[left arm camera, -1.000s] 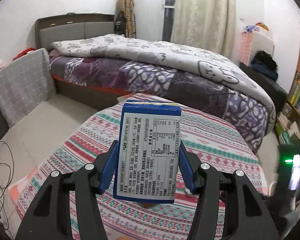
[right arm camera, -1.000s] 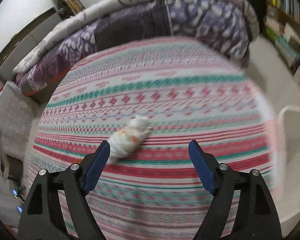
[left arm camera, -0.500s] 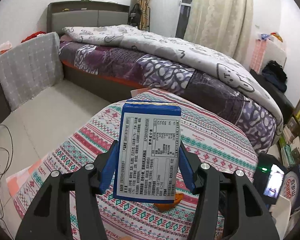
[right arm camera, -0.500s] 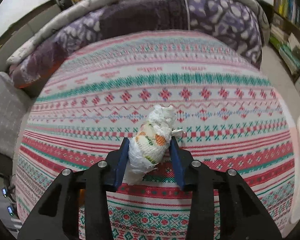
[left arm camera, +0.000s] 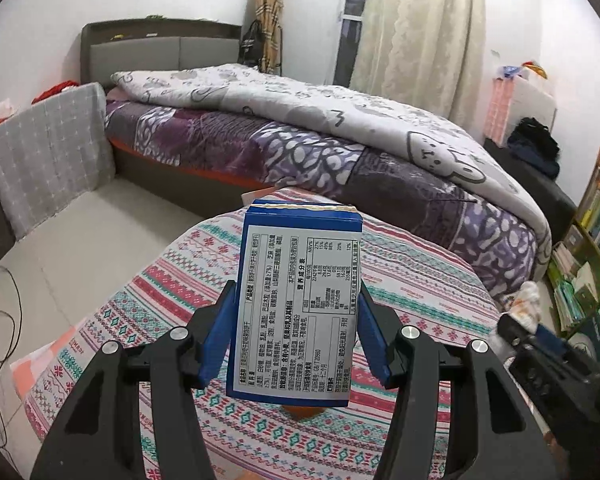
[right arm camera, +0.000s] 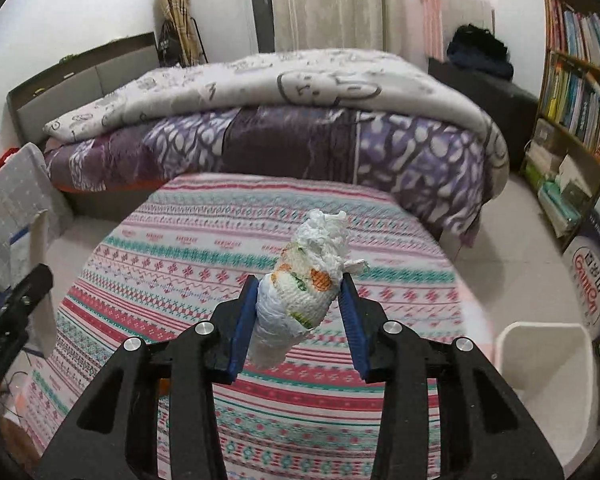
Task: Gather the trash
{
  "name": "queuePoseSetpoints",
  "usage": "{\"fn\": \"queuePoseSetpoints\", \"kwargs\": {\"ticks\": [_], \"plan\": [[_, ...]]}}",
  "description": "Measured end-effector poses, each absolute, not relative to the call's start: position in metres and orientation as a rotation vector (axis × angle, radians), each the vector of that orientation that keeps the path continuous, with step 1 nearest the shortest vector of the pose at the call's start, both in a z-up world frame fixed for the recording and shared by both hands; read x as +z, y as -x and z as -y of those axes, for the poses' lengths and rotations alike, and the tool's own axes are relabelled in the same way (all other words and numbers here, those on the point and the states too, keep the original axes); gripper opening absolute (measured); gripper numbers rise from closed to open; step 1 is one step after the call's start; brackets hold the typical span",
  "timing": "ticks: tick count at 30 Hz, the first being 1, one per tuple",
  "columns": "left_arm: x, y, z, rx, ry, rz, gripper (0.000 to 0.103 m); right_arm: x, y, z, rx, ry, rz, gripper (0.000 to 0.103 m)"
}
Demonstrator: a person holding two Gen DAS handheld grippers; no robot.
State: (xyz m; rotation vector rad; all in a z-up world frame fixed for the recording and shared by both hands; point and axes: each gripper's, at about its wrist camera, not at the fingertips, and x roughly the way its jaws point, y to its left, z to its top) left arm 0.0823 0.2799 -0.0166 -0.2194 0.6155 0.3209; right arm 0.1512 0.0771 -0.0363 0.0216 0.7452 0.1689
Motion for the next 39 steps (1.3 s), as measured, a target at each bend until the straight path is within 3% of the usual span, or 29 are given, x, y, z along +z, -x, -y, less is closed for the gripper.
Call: {"fn": "queuePoseSetpoints", "kwargs": {"ticks": [39], "plan": [[-0.031,-0.083,-0.070,-0.047,-0.022,-0.647,0.056,-0.024,-0.109,0.134,-0.139,-0.285,-0.723,0.040]]}}
